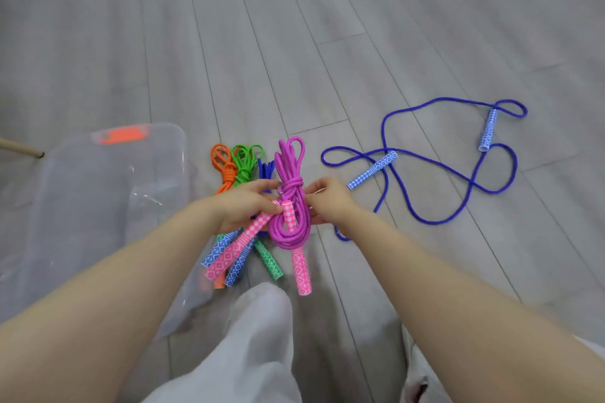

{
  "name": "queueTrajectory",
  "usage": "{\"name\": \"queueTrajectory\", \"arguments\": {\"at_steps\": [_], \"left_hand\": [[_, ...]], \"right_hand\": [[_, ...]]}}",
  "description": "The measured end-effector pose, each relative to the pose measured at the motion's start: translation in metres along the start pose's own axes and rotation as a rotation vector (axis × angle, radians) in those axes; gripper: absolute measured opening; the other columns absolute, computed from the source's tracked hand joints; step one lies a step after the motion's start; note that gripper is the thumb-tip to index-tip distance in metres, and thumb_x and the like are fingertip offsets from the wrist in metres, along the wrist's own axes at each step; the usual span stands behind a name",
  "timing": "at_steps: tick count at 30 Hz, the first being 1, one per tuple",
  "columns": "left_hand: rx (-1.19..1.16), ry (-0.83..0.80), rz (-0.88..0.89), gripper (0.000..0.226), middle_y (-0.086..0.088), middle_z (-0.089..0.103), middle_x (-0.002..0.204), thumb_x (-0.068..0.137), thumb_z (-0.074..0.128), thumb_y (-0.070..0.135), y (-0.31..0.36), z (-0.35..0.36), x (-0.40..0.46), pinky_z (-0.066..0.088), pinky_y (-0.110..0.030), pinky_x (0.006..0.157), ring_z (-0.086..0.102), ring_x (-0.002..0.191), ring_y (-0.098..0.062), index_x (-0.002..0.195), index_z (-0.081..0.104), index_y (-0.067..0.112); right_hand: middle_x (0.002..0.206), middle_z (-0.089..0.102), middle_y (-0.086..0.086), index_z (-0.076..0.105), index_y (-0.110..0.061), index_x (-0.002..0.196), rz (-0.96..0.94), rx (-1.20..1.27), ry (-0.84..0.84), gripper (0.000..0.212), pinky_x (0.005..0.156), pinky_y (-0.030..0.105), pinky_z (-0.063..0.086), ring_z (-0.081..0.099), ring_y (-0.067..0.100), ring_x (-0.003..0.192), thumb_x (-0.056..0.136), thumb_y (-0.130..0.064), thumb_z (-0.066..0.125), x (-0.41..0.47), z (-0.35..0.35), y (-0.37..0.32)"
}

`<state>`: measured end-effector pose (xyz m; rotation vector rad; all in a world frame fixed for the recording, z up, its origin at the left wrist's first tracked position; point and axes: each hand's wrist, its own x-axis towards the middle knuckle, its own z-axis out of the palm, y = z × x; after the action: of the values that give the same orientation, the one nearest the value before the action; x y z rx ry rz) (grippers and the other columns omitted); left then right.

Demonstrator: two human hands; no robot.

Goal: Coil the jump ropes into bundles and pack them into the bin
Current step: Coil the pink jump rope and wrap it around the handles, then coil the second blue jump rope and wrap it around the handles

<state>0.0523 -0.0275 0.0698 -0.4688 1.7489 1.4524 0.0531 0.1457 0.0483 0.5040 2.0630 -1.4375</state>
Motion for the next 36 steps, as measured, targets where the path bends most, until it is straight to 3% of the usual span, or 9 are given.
{"name": "queueTrajectory", "arguments": {"at_steps": [3,6,9,15,21,26,30,32,36], "left_hand": [[0.078,0.061,-0.011,0.061,-0.009,0.069,0.098,0.088,0.058,-0.011,-0.014,-0.007,0.032,0.055,-0.039,0.083,0.066,0.086,-0.025,0.143,0.039,0.01],[0.23,0.155,0.003,0.065,-0.01,0.065,0.097,0.088,0.059,-0.009,-0.024,-0.014,0.064,0.054,-0.03,0.072,0.062,0.082,-0.023,0.146,0.036,0.007],[0.306,0.269,0.011,0.069,-0.017,0.066,0.104,0.087,0.06,-0.006,-0.034,-0.02,0.091,0.053,-0.045,0.076,0.062,0.082,-0.028,0.149,0.033,0.009],[0.637,0.365,0.085,0.061,-0.006,0.06,0.124,0.094,0.057,0.017,-0.051,-0.021,0.114,0.043,-0.03,0.083,0.059,0.103,-0.025,0.15,0.032,0.015],[0.891,0.495,0.301,0.053,-0.015,0.051,0.126,0.092,0.06,0.016,-0.072,-0.017,0.122,0.04,-0.04,0.096,0.049,0.117,-0.032,0.142,0.043,0.009],[1.012,0.421,0.383,0.06,-0.015,0.048,0.132,0.083,0.065,0.018,-0.084,-0.013,0.124,0.039,-0.047,0.104,0.045,0.122,-0.035,0.14,0.047,0.012],[1.274,0.259,0.477,0.062,-0.007,0.043,0.148,0.08,0.045,0.034,-0.09,-0.011,0.118,0.039,-0.052,0.104,0.039,0.133,-0.034,0.141,0.048,0.024],[1.363,0.214,0.458,0.061,-0.002,0.029,0.158,0.087,0.05,0.032,-0.093,-0.012,0.118,0.03,-0.05,0.111,0.028,0.142,-0.031,0.147,0.039,0.03],[1.428,0.21,0.398,0.069,0.001,0.009,0.163,0.091,0.053,0.031,-0.094,-0.009,0.12,0.017,-0.047,0.116,0.015,0.147,-0.029,0.153,0.023,0.033]], "right_hand": [[0.079,0.064,0.006,0.063,-0.014,0.082,0.019,-0.029,-0.059,0.008,0.081,0.04,0.057,0.061,0.021,0.076,0.086,-0.008,0.062,0.026,0.008,0.019],[0.083,0.063,-0.002,0.064,-0.024,0.081,0.001,-0.128,-0.01,0.014,0.088,0.037,0.051,0.06,0.019,0.088,0.086,-0.011,0.06,0.052,0.011,0.037],[0.092,0.061,-0.002,0.063,-0.022,0.091,0.024,-0.194,0.026,0.013,0.086,0.032,0.049,0.06,0.02,0.093,0.088,-0.013,0.055,0.071,0.002,0.052],[0.114,0.063,0.005,0.059,-0.015,0.114,0.054,-0.399,0.068,0.023,0.084,0.032,0.047,0.059,0.024,0.104,0.093,-0.018,0.053,0.105,-0.031,0.08],[0.132,0.045,0.009,0.047,-0.019,0.133,-0.217,-1.0,0.104,0.039,0.086,0.041,0.049,0.051,0.032,0.112,0.094,-0.016,0.045,0.12,-0.06,0.097],[0.154,0.025,0.007,0.033,-0.022,0.146,-0.183,-1.104,0.13,0.057,0.093,0.042,0.046,0.04,0.032,0.128,0.092,-0.01,0.046,0.128,-0.076,0.099],[0.162,0.008,0.003,0.02,-0.023,0.152,-0.188,-1.395,-0.008,0.069,0.099,0.041,0.043,0.03,0.031,0.138,0.092,-0.012,0.051,0.133,-0.082,0.099],[0.159,0.018,0.007,0.022,-0.02,0.151,-0.212,-1.493,-0.041,0.067,0.099,0.041,0.041,0.034,0.031,0.135,0.092,-0.013,0.053,0.135,-0.083,0.097],[0.135,0.045,0.008,0.036,-0.015,0.138,-0.309,-1.679,-0.016,0.041,0.097,0.04,0.042,0.044,0.028,0.123,0.098,-0.017,0.044,0.136,-0.081,0.096]]}}
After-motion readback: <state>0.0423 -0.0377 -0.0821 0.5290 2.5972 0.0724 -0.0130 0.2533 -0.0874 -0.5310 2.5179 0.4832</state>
